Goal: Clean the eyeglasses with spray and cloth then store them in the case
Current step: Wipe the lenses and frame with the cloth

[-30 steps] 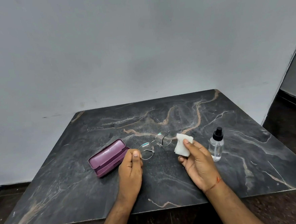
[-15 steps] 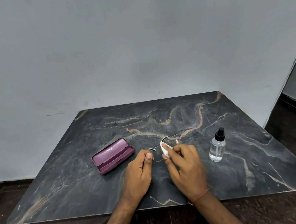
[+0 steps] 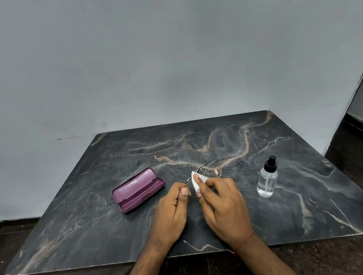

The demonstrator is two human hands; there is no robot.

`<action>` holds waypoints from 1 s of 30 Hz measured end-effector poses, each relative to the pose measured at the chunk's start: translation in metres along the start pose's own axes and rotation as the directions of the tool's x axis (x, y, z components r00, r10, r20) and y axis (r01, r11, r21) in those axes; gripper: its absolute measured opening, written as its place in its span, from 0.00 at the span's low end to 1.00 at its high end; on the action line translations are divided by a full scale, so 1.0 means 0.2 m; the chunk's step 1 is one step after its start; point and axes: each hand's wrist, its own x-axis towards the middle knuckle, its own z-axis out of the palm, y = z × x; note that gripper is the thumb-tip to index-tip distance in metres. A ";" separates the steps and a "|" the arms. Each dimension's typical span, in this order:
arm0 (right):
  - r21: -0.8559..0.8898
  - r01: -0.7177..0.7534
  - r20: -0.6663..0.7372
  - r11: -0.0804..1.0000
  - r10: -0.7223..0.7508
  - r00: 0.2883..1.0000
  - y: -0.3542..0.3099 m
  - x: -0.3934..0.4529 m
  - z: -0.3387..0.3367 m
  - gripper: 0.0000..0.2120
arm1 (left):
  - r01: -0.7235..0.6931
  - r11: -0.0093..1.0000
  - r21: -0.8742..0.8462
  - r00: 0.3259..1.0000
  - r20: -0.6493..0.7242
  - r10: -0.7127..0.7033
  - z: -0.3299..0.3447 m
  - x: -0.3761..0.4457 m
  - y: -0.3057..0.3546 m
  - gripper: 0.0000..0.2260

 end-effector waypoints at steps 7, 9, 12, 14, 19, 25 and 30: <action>-0.008 0.102 0.045 0.995 -0.102 0.994 0.00 -0.02 0.00 0.25 | 0.009 0.998 -0.061 1.000 -0.021 -0.010 -0.01 0.01 0.01 0.11; -0.015 0.026 0.000 1.000 -0.026 1.000 0.01 0.00 0.01 0.24 | 0.005 0.998 -0.066 0.999 -0.044 -0.008 0.00 0.01 0.01 0.11; -0.020 -0.002 -0.016 1.000 0.001 1.000 0.01 0.00 0.01 0.22 | 0.009 0.998 -0.067 0.999 -0.049 -0.012 0.00 0.01 0.00 0.12; -0.017 0.079 0.026 0.997 -0.078 0.997 0.00 0.00 0.00 0.22 | 0.026 0.996 -0.082 0.998 -0.049 -0.030 0.00 0.01 0.00 0.11; -0.038 0.139 0.051 0.990 -0.137 0.989 -0.01 -0.01 0.00 0.22 | 0.035 0.994 -0.108 0.997 -0.060 -0.042 -0.01 0.01 0.00 0.11; -0.036 0.112 0.028 0.993 -0.111 0.993 0.00 -0.01 0.00 0.22 | 0.050 0.990 -0.131 0.996 -0.070 -0.059 0.00 0.02 -0.01 0.13; -0.049 0.134 0.035 0.990 -0.132 0.991 -0.01 -0.01 0.00 0.22 | 0.066 0.981 -0.182 0.994 -0.070 -0.080 0.00 0.02 -0.01 0.13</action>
